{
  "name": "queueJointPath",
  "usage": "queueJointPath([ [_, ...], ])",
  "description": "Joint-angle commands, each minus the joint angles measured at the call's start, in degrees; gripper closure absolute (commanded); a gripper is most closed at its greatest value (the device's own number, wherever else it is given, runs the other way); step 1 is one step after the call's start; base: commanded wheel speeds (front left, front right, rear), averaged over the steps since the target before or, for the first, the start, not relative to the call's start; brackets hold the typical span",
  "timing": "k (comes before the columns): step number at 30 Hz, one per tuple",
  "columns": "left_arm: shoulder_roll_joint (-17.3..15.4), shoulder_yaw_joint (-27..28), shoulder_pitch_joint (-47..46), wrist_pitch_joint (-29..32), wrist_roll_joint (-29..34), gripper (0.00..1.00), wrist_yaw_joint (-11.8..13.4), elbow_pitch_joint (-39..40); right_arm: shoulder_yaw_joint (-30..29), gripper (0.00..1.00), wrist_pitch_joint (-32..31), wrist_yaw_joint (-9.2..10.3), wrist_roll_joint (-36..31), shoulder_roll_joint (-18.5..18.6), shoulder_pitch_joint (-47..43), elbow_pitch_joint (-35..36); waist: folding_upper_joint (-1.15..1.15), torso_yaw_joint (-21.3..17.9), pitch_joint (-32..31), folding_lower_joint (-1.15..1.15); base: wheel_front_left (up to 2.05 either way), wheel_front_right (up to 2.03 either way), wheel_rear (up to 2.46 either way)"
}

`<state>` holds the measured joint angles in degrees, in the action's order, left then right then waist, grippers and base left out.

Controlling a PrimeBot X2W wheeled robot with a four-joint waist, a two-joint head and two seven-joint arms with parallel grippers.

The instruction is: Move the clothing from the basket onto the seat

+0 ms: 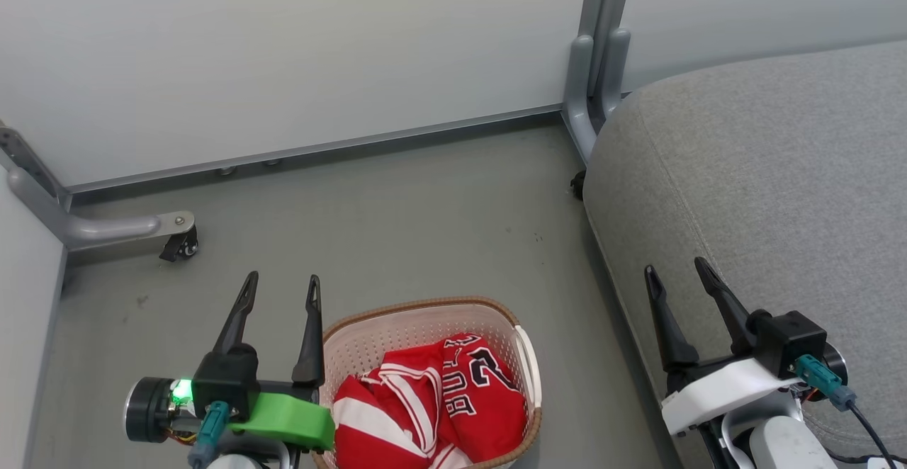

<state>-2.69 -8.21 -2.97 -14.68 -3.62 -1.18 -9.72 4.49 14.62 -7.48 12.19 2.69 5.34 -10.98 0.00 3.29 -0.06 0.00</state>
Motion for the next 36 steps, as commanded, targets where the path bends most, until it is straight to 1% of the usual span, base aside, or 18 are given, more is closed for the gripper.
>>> queueJointPath([
  [1,-0.4,-0.1,0.4,-0.4,1.1,0.0,0.2,-0.1,0.0,0.0,0.5,-0.02,-1.1,0.3,0.5,-0.1,0.0,0.1,0.0,0.0,0.0,0.0,0.0],
  [4,-0.4,-0.2,0.5,-0.6,2.1,0.0,0.3,-0.2,0.1,0.0,0.7,-0.02,-1.8,0.4,0.5,-0.1,0.0,0.1,0.0,0.0,0.0,0.0,0.0],
  [18,-0.4,0.3,0.3,-0.5,1.5,0.0,-0.1,-0.8,0.0,0.0,0.7,-0.01,-1.1,0.3,0.7,-0.9,0.0,0.1,0.2,0.0,0.0,0.0,0.0],
  [23,-0.4,0.5,-0.5,-0.5,1.3,0.0,-0.4,-1.2,0.5,0.0,0.7,-0.01,-0.8,0.3,1.2,-0.9,0.0,-0.6,0.8,0.0,0.0,0.0,0.0],
  [30,-0.7,-0.2,-4.1,-0.5,1.3,0.0,-2.3,-3.1,1.0,0.0,0.7,-0.01,-0.8,0.3,3.0,0.6,0.0,-3.5,3.6,0.0,0.0,0.0,0.0],
  [36,-1.2,-1.1,-8.6,-0.5,1.8,0.0,-3.5,-5.9,1.9,0.0,0.6,-0.01,-0.9,0.3,5.9,2.5,0.0,-8.2,8.3,0.0,0.0,0.0,0.0],
])
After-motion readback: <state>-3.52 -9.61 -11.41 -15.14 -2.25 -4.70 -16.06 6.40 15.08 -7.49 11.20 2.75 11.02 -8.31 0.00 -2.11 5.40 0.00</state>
